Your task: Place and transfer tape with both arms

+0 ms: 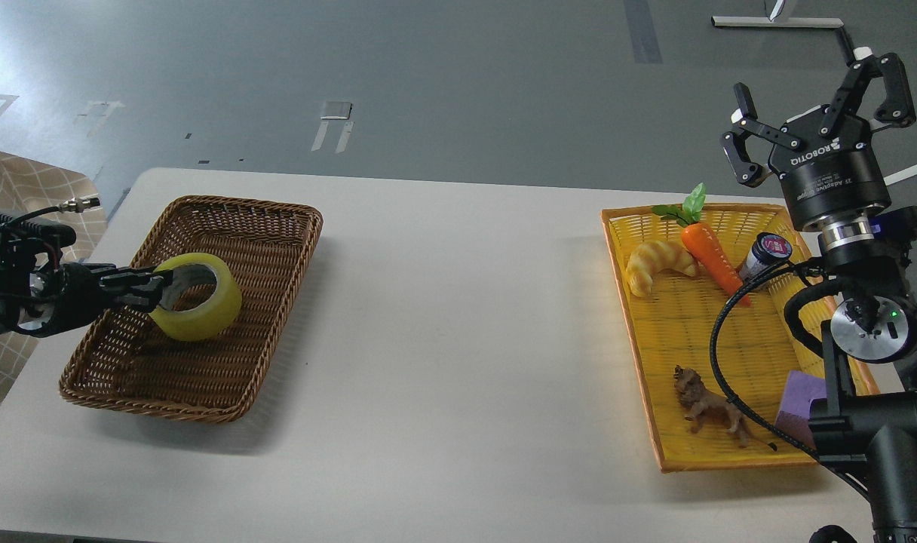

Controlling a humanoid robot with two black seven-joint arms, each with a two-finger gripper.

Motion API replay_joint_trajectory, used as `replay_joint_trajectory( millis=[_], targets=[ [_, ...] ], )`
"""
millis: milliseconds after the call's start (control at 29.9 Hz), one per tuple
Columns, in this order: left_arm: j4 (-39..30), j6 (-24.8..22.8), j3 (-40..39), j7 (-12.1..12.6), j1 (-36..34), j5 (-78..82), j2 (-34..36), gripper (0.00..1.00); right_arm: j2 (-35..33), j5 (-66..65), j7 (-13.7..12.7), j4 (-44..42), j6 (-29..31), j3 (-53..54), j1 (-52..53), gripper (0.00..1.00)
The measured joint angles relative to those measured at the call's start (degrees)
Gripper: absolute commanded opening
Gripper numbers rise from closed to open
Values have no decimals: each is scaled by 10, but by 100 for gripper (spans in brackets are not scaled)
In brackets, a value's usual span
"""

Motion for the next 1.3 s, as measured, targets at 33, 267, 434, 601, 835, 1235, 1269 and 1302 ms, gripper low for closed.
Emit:
replay_joint_trajectory(
  millis=[33,267,434,601,835,1235,1269,1302],
  targets=[
    [0,0,0,0,0,0,0,0,0,0,0,0,0,0,0,98],
    [1,0,0,1,5,-1,-2,0,0,0,-1,0,0,0,-1,98],
    [1,0,0,1,7,-1,-3,0,0,0,0,0,0,0,-1,98],
    [2,0,0,2,7,-2,-3,22,0,0,0,0,0,0,-1,98],
    [5,1,0,3,7,-7,-4,72,0,0,0,0,0,0,0,98],
    [-11,-3,-7,2,-11,-56,0,84,0,0,0,0,0,0,0,98],
    [-19,-5,-8,1,-24,-83,2,84,0,0,0,0,0,0,0,98],
    [-29,-8,-9,0,-42,-120,5,84,0,0,0,1,0,0,0,98]
  ],
)
